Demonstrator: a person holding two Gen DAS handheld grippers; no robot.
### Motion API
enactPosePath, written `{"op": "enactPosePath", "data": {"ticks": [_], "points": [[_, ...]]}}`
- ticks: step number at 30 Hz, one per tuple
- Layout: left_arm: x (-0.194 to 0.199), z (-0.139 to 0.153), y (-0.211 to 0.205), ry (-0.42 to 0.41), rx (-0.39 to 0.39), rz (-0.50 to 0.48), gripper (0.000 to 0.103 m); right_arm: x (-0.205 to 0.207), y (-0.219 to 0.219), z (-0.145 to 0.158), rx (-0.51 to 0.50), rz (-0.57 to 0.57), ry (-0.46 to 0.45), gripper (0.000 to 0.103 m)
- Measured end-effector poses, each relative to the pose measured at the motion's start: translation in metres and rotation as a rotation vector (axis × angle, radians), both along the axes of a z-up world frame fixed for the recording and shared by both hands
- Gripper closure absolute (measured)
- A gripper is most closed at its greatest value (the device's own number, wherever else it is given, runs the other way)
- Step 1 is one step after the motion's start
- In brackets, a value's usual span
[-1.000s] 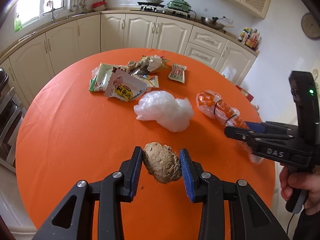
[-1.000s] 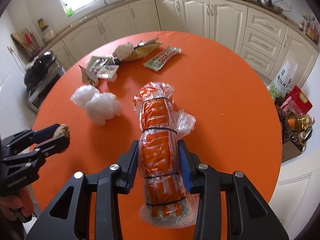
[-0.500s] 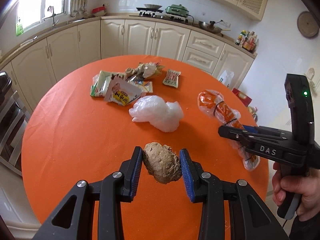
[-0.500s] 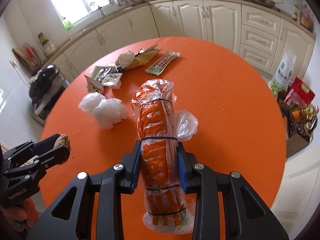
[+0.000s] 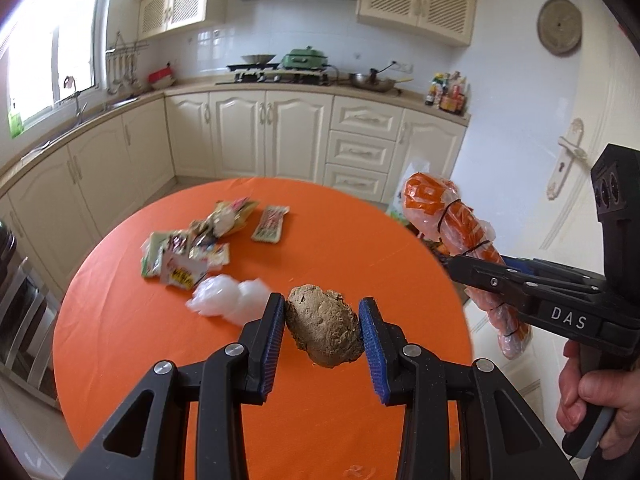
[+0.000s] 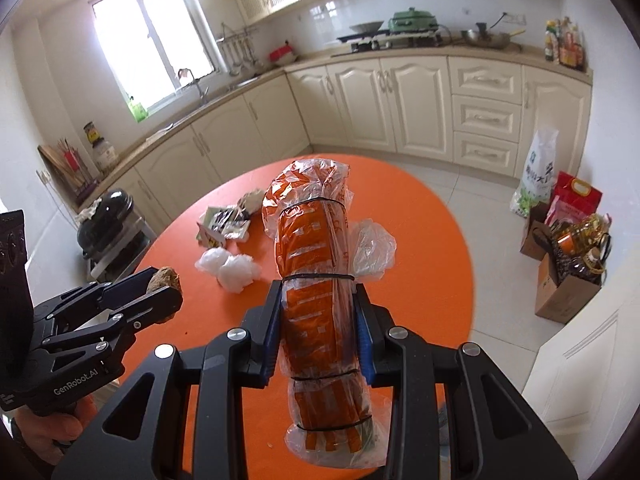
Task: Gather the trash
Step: 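Carry the ginger and sausage pack to the blue bin and release both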
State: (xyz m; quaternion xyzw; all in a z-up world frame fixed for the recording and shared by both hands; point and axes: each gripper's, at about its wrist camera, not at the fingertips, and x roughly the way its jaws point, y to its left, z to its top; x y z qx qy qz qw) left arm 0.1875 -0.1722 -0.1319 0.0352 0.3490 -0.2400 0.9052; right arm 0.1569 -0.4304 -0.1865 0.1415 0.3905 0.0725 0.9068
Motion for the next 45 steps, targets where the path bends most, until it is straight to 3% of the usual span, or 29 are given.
{"op": "enactPosePath", "data": {"ticks": [8,13,18,24,33,39,40,41,42,44,45], "points": [[-0.032,0.021,-0.049,-0.040,-0.036,-0.115,0.069,-0.041,-0.051,0.019,-0.010,-0.148,-0.043,0.071],[-0.042,0.017,-0.100,-0.009,-0.047,-0.236,0.069,-0.075,-0.105,0.006,-0.008,-0.298,-0.001,0.071],[-0.059,-0.020,-0.170,0.063,0.043,-0.374,0.069,-0.101,-0.158,-0.041,-0.002,-0.437,0.111,0.071],[-0.073,-0.069,-0.232,0.170,0.133,-0.480,0.069,-0.119,-0.201,-0.115,0.063,-0.502,0.265,0.071],[-0.065,-0.123,-0.303,0.279,0.261,-0.495,0.069,-0.117,-0.232,-0.198,0.163,-0.533,0.403,0.071],[-0.051,-0.132,-0.360,0.314,0.333,-0.483,0.067,-0.104,-0.244,-0.240,0.218,-0.543,0.460,0.067],[-0.048,-0.131,-0.371,0.315,0.347,-0.478,0.067,-0.103,-0.245,-0.245,0.219,-0.553,0.466,0.064],[-0.041,-0.128,-0.380,0.315,0.360,-0.469,0.067,-0.103,-0.248,-0.248,0.225,-0.561,0.463,0.053],[-0.041,-0.128,-0.385,0.315,0.364,-0.466,0.062,-0.104,-0.250,-0.249,0.231,-0.566,0.459,0.048],[-0.038,-0.128,-0.391,0.303,0.381,-0.458,0.041,-0.105,-0.253,-0.252,0.230,-0.585,0.462,0.028],[-0.039,-0.128,-0.392,0.283,0.390,-0.447,0.029,-0.106,-0.255,-0.251,0.226,-0.590,0.462,0.025]]}}
